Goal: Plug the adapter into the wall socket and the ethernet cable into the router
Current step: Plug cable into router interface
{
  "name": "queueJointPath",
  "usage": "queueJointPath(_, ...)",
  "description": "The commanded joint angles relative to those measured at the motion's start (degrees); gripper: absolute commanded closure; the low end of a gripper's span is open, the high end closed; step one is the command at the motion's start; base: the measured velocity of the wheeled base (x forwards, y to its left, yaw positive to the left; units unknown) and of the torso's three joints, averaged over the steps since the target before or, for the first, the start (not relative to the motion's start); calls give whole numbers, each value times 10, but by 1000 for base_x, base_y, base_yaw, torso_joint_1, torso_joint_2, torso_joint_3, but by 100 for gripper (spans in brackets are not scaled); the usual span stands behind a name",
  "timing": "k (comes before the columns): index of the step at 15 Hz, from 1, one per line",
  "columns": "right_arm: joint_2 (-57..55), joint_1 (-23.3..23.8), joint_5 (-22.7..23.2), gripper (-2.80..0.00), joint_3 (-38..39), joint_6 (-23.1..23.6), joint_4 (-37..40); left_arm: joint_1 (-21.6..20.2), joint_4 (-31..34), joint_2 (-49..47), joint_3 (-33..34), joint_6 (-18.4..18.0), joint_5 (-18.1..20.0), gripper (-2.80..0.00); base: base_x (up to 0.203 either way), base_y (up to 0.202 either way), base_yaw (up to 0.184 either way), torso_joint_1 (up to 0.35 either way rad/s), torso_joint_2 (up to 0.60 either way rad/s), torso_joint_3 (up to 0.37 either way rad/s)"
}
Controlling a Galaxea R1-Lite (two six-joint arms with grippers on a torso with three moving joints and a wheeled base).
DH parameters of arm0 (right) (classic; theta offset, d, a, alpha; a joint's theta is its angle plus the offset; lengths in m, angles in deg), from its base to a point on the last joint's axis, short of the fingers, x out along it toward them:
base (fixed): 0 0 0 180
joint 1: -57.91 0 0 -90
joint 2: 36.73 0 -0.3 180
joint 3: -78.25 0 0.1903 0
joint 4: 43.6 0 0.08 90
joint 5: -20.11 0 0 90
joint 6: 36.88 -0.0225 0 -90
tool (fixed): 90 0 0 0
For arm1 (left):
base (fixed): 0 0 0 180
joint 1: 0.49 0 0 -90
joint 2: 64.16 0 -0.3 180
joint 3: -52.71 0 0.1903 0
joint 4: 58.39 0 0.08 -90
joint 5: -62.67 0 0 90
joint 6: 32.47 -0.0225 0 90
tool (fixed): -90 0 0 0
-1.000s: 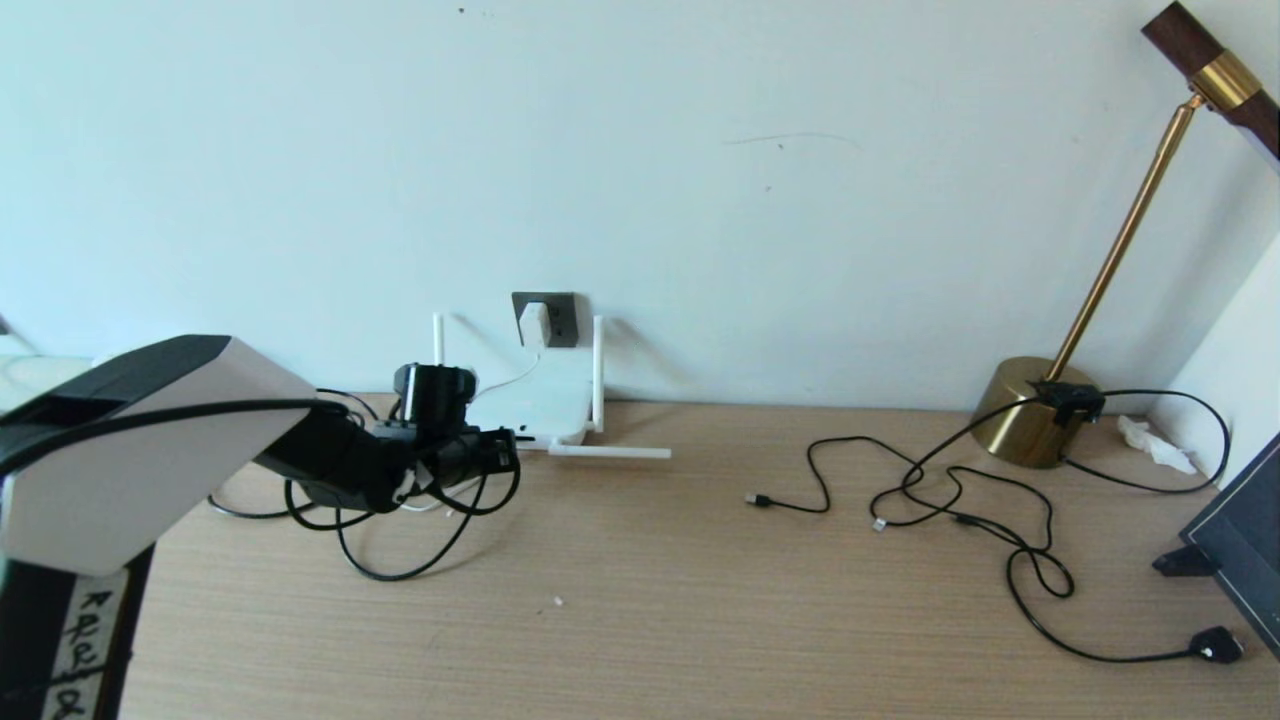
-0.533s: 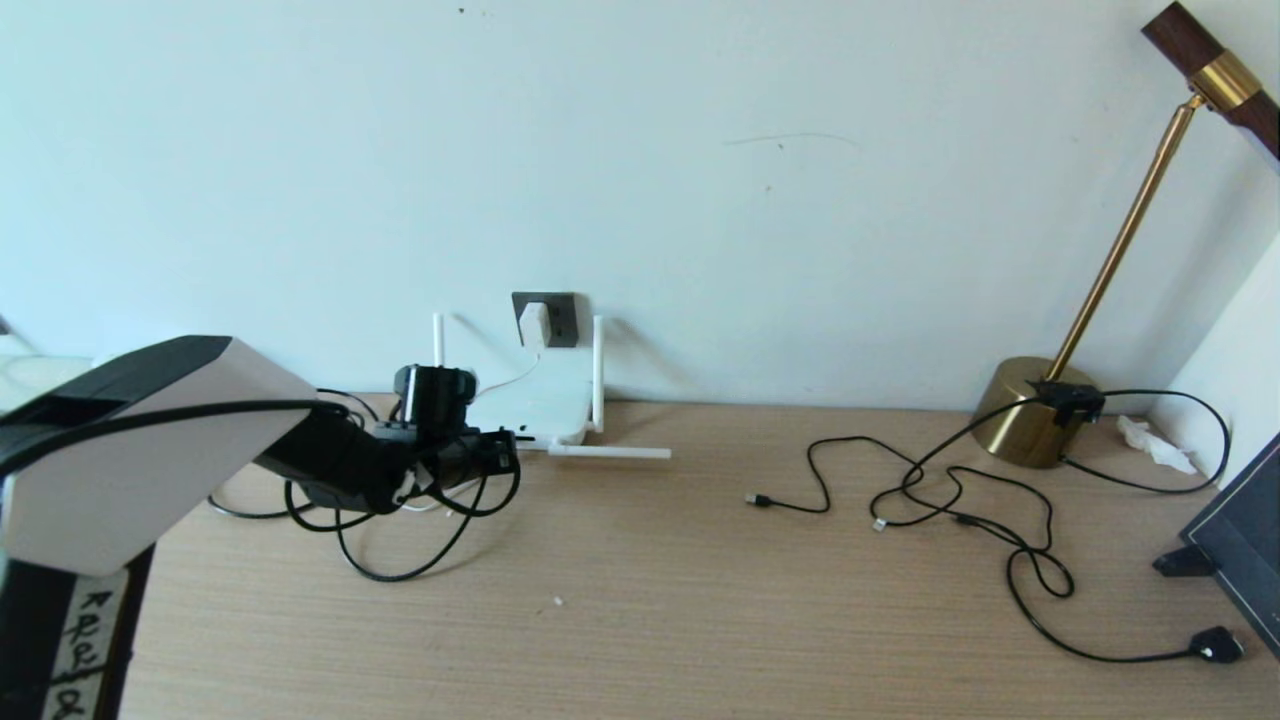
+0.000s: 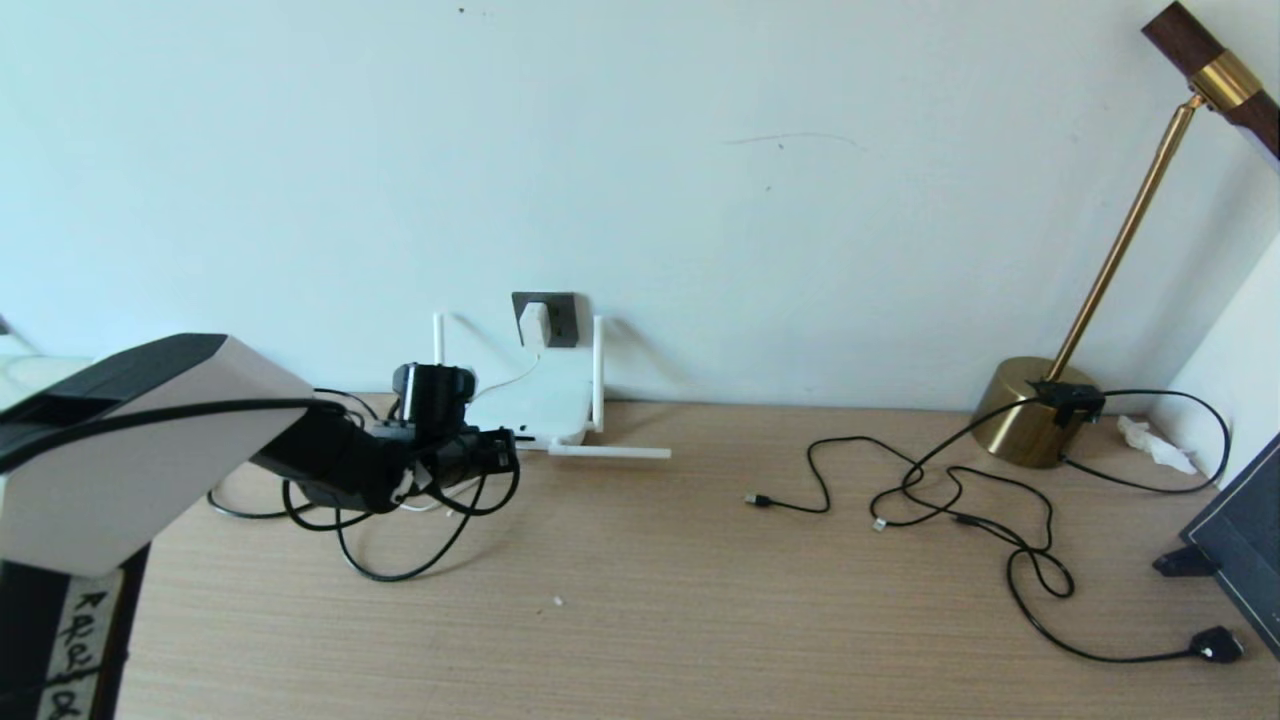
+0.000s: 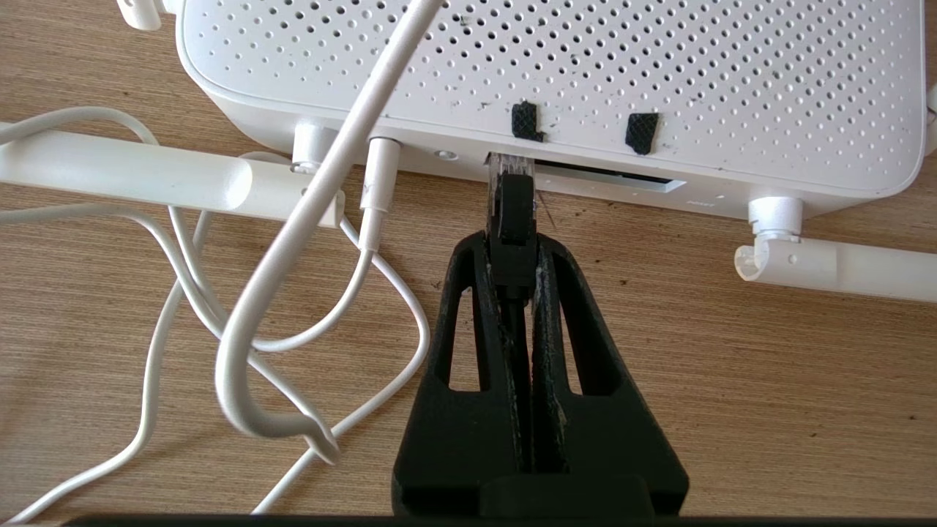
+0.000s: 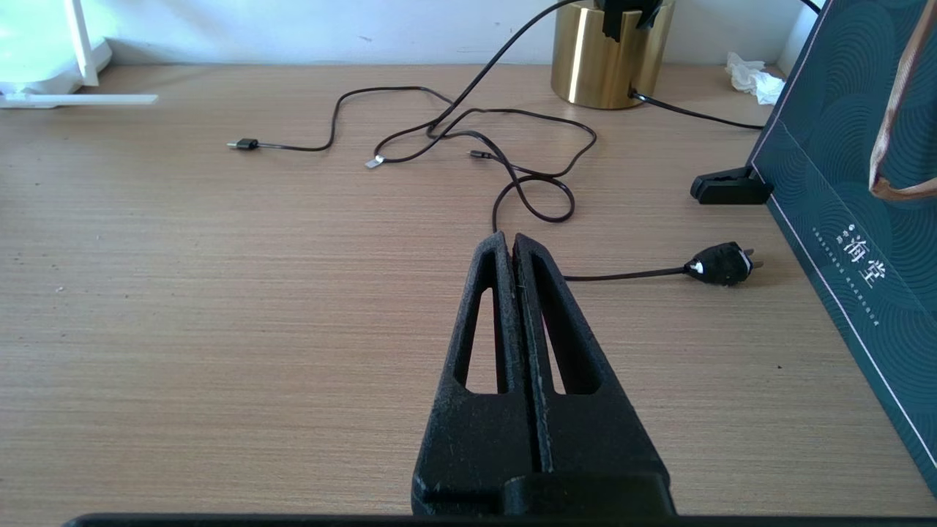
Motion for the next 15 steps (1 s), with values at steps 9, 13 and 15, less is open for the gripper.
queueJointPath(9,0,0,0,0,0,0,0,1,-3,0,2,1,-1,0,0,0,0,0,0,0)
queueJointPath(13,0,0,0,0,0,0,0,1,-4,-3,1,2,-1,0,0,0,0,0,0,0)
queueJointPath(15,0,0,0,0,0,0,0,1,-4,-3,0,2,-1,0,0,0,0,0,0,0)
